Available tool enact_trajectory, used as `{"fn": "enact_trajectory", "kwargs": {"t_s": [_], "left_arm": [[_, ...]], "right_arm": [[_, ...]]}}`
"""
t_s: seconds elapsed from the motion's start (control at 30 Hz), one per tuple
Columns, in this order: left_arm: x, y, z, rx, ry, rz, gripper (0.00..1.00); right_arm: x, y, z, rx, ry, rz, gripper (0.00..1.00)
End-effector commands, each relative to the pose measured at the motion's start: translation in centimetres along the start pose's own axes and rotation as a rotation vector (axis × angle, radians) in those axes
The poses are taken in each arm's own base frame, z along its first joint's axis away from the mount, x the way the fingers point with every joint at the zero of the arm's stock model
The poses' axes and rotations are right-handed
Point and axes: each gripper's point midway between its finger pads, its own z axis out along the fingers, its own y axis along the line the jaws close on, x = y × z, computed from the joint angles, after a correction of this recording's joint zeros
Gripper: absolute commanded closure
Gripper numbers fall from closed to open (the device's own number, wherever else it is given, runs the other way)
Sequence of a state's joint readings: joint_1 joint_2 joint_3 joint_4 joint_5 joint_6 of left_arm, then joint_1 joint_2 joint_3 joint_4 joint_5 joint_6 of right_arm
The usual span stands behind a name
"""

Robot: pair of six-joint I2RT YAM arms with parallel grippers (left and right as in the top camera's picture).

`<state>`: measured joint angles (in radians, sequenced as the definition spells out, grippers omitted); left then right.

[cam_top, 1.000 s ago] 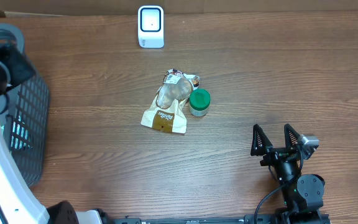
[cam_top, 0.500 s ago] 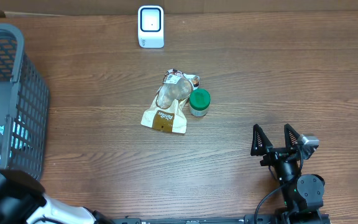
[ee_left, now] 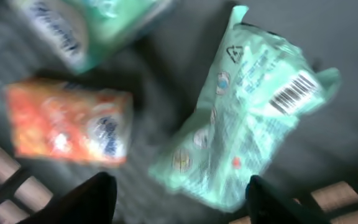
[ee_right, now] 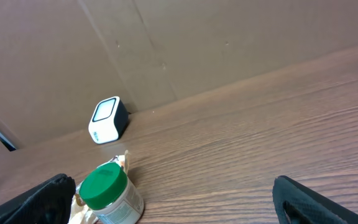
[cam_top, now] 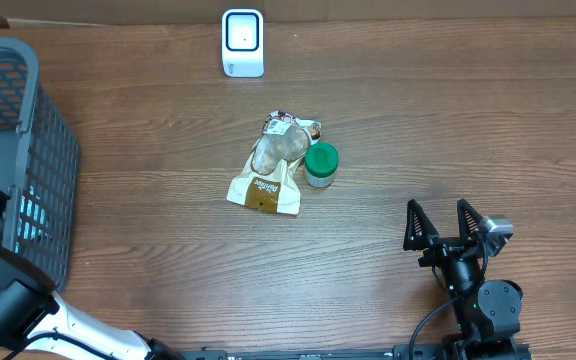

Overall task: Scan the item barcode
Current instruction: 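Grasp the mint-green wipes pack with the left gripper and lift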

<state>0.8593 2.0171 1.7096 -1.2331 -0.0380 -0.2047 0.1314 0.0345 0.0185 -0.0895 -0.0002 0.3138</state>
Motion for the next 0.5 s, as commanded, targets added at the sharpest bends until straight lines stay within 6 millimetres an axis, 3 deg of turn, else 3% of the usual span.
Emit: {"fn": "enact_trajectory", "kwargs": {"t_s": [0.0, 0.23, 0.47], "left_arm": [[1.2, -1.1, 2.8, 0.047, 0.041, 0.077, 0.29], [1.3, -3.1, 5.3, 0.119, 0.007, 0.149, 0.26], [2.4, -3.3, 7.4, 0.117, 0.018, 0.160, 0.31]], "right_arm": [[0.1, 0.0, 0.0, -0.004, -0.004, -0.004, 0.00], [0.1, 0.0, 0.0, -0.004, -0.004, -0.005, 0.00], [0.1, 0.0, 0.0, -0.004, -0.004, -0.004, 0.00]]}}
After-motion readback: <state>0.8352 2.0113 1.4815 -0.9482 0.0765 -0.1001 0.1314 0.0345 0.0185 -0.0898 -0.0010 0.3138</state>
